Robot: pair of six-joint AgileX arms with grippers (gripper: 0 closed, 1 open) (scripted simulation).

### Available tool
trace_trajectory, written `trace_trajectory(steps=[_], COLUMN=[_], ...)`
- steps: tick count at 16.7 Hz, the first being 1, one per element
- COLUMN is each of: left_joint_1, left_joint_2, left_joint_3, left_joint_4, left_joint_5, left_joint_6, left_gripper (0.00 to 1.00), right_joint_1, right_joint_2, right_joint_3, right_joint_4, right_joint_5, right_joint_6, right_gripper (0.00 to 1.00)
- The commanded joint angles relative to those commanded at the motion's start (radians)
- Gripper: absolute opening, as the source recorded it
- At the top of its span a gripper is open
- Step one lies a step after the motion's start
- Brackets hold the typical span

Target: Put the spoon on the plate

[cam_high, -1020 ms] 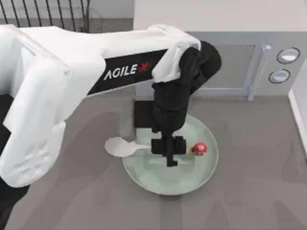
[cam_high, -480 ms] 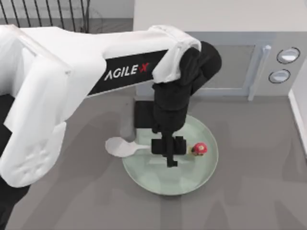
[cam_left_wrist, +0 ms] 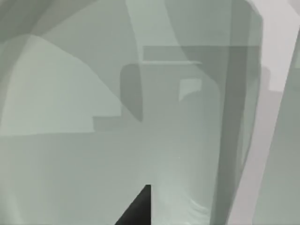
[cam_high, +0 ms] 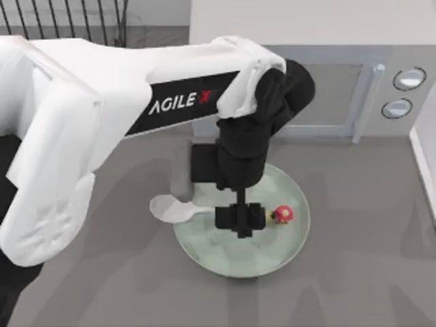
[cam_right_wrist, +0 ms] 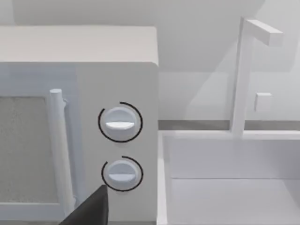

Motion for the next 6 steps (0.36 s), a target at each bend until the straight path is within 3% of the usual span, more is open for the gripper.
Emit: trace_trajectory(steps=[6], left_joint_1=[0.0], left_joint_2=[0.0], left_joint_3=[0.0], left_joint_4=[0.0], left_joint_5=[0.0], left_joint_6=[0.0], left_gripper=[1.0], right_joint_1=[0.0], right_joint_2=[0.0], right_joint_3=[0.0], right_joint_4=[0.0], right_joint_5=[0.0], right_joint_6=[0.0], right_gripper=[1.0])
